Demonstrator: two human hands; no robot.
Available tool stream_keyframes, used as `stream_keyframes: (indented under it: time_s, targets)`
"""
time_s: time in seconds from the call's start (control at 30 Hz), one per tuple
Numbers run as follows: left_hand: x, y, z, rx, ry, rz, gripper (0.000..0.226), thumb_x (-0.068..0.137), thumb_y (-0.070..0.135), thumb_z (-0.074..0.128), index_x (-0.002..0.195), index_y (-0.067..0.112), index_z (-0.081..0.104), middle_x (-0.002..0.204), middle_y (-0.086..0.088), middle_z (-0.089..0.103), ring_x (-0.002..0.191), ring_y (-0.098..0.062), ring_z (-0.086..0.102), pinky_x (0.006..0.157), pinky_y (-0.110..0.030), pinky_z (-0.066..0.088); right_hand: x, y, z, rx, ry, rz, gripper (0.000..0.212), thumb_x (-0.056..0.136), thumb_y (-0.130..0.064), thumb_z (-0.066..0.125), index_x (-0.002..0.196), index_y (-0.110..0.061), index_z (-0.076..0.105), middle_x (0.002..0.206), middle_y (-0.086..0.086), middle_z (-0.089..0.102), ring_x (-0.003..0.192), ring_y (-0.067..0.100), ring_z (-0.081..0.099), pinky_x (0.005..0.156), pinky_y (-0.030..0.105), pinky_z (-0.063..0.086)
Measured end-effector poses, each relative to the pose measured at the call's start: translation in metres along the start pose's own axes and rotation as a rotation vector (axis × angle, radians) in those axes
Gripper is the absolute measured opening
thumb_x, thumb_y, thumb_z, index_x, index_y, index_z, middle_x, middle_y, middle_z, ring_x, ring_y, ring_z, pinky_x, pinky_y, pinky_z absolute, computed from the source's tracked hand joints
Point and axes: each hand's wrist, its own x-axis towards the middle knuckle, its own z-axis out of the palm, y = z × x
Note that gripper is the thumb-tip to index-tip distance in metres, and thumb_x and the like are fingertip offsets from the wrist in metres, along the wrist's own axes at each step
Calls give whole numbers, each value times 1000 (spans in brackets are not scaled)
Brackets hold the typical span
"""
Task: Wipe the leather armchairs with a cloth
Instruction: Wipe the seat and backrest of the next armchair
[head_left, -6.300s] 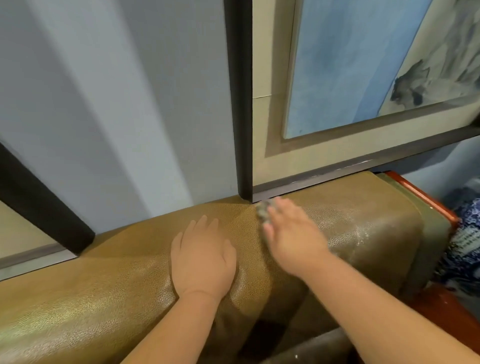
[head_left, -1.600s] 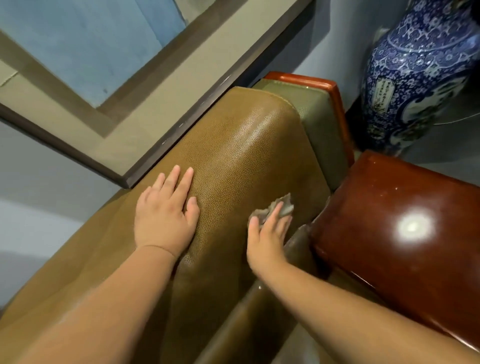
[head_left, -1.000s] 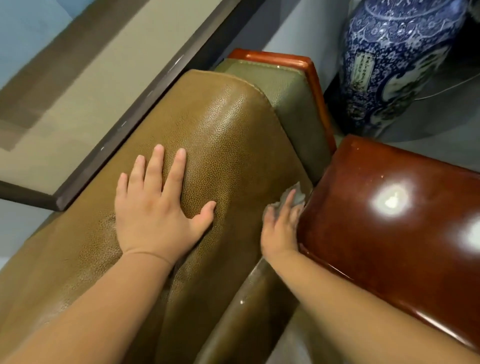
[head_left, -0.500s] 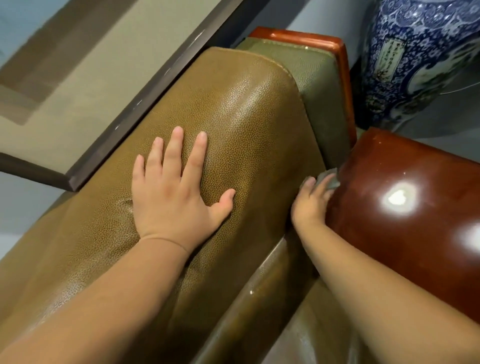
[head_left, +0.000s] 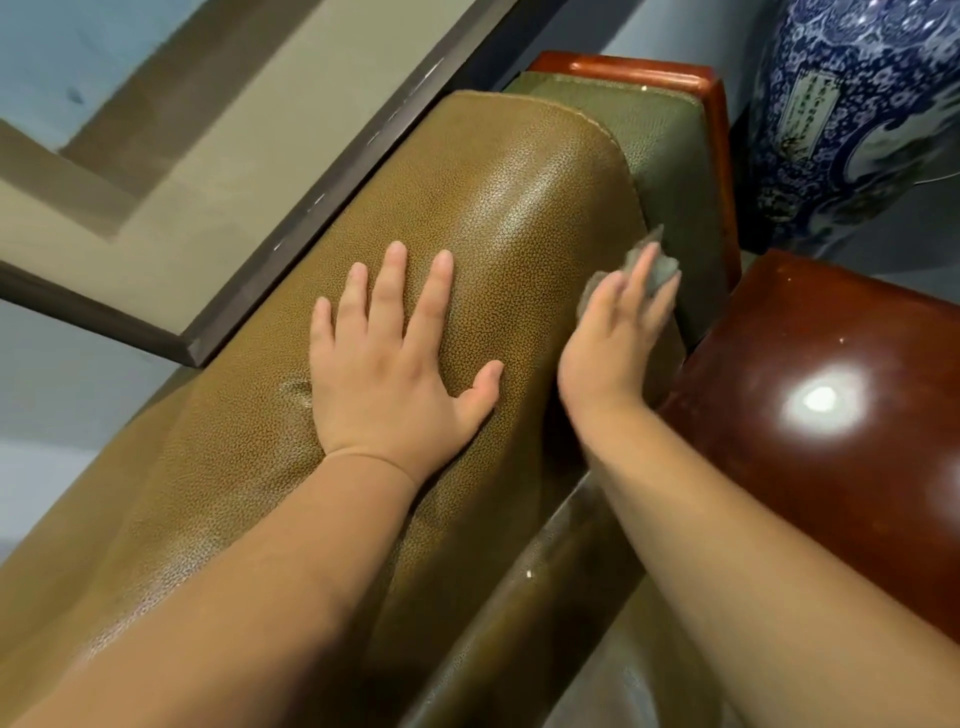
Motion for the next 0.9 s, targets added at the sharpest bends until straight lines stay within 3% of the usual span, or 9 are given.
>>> stream_keyframes:
  time_s: [0.13,0.23,0.33,0.43,0.53,0.63,0.7,0.8,0.9]
  targets:
    - [-1,-3,0,-44,1,13,83,93,67,40,166,31,25,171,-11,29,153,-43,33,121,-64,27,-149,6,9,-141,-350,-444,71,109,-50,11,166,-7,4,170,26,-12,156,46,-17,126,63,0]
    - [0,-3,-4,-41,-13,6,79,96,63,37,166,31,23,171,-11,28,154,-42,31,122,-63,27,-134,26,3,-158,-289,-550,71,109,-53,17,166,-14,-1,170,26,-12,156,47,-12,124,67,10]
    - [2,-3,-3,-37,1,5,78,96,62,38,167,31,22,172,-10,27,155,-40,30,122,-62,26,-44,23,5,-96,-53,-356,70,109,-49,24,165,-8,18,169,30,0,157,47,-3,127,60,9]
    - [2,-3,1,-42,-9,7,78,97,62,37,167,32,21,172,-9,27,156,-39,29,123,-61,25,-37,27,15,14,5,-29,74,104,-52,24,166,-12,15,171,25,0,159,40,-2,130,44,0]
    - [1,-5,1,-66,-51,2,76,97,63,36,166,34,21,172,-7,27,156,-37,30,123,-61,25,-132,27,27,-38,-211,-48,74,106,-54,20,165,-20,-9,171,19,-18,158,36,-19,129,52,2]
    - [9,-3,-6,-111,-98,-6,71,100,61,29,167,37,19,174,-2,25,158,-33,26,126,-58,22,-185,20,24,-249,-461,51,83,107,-51,26,142,-37,-48,158,7,-49,149,30,-40,130,52,2]
    - [12,-3,-16,-195,-167,7,65,104,56,27,167,39,17,175,1,20,160,-29,21,129,-55,18,-168,11,17,-274,-492,84,78,107,-51,22,150,-32,-41,160,13,-45,150,35,-37,128,55,0]
    - [0,-32,-35,-368,-308,97,58,111,44,33,167,39,18,176,5,13,163,-23,11,132,-46,9,-101,-20,5,-107,-284,-26,68,106,-46,16,167,-20,-1,167,22,-28,155,43,-23,127,57,-4]
    - [-44,-74,-43,-281,-293,215,60,110,45,31,168,35,18,176,1,13,163,-26,11,132,-45,7,-73,-66,2,-38,-146,16,66,108,-50,24,167,-30,2,171,15,-20,158,37,-15,128,53,-1]
